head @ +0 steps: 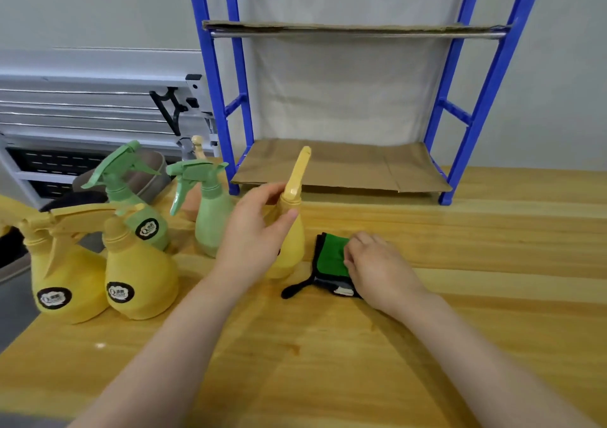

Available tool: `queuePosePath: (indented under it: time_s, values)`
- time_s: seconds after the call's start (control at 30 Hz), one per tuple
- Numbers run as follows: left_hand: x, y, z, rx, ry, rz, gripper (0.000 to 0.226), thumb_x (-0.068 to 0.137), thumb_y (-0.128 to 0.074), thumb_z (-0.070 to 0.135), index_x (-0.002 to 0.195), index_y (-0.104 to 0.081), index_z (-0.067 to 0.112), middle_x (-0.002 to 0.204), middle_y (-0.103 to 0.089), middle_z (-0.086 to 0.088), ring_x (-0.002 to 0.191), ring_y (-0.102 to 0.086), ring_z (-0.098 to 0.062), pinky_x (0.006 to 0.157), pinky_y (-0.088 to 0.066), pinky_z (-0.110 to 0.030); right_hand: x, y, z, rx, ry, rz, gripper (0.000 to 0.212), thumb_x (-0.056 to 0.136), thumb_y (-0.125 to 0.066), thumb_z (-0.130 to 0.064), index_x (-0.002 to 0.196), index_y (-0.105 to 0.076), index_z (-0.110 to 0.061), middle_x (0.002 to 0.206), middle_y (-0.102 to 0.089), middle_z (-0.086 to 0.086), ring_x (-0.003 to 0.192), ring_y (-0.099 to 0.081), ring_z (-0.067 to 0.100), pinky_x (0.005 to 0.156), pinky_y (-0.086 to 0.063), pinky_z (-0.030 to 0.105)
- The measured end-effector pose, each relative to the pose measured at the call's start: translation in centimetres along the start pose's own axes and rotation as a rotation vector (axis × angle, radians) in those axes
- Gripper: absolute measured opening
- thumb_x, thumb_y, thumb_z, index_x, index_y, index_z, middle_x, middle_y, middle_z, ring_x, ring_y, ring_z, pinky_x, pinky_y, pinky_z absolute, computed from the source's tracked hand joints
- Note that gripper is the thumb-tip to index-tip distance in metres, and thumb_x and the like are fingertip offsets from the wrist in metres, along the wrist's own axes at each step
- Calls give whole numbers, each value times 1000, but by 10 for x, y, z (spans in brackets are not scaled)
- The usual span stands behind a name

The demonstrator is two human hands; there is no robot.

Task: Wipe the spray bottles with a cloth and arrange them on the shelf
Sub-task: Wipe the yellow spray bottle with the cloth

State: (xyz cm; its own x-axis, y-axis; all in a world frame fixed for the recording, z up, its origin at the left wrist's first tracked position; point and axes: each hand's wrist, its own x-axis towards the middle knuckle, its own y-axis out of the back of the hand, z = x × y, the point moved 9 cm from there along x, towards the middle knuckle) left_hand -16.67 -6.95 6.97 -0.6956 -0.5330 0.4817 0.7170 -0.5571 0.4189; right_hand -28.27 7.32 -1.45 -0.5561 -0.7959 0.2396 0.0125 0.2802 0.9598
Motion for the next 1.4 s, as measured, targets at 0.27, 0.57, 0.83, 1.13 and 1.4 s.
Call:
queuePosePath:
  time_s: [0.27, 0.57, 0.83, 1.13, 1.4]
  values:
    - [53, -55, -23, -469, 107, -187, 28, 92, -65, 15, 115, -64, 30, 109, -70, 7, 106, -64, -11, 93, -51, -32, 29, 6, 82, 518, -537, 122, 15, 104, -36, -26, 102, -44, -14, 84, -57, 0, 77, -55, 21, 65, -38, 32]
    - [65, -67, -57, -636, 173, -131, 30, 91, -63, 15, 118, -65, 28, 110, -70, 6, 108, -63, -13, 91, -48, -31, 40, 2, 76, 718, -367, 98, 12, 99, -46, -24, 98, -55, -32, 57, -48, -6, 48, -40, 11, 46, -32, 27]
    - [58, -58, -62, -574, 137, -49, 28, 96, -58, 15, 118, -62, 32, 102, -67, 4, 94, -60, -15, 80, -49, -38, 32, 28, 42, 693, -166, 27, 13, 100, -49, -25, 107, -46, -36, 61, -56, 0, 46, -38, 6, 51, -34, 28]
    - [61, -58, -59, -578, 109, -81, 29, 97, -55, 11, 119, -62, 31, 107, -68, 2, 101, -61, -14, 92, -50, -35, 24, -2, 11, 386, -84, -325, 50, 86, -70, -36, 128, -45, -44, 142, -37, -22, 129, -35, 2, 105, -33, 25]
    - [58, -61, -57, -572, 121, -136, 28, 99, -53, 13, 121, -60, 28, 115, -67, -3, 106, -61, -11, 91, -51, -27, 25, -4, 3, 206, -17, -287, 60, 91, -60, -47, 144, -35, -41, 141, -35, -22, 130, -33, 5, 106, -33, 24]
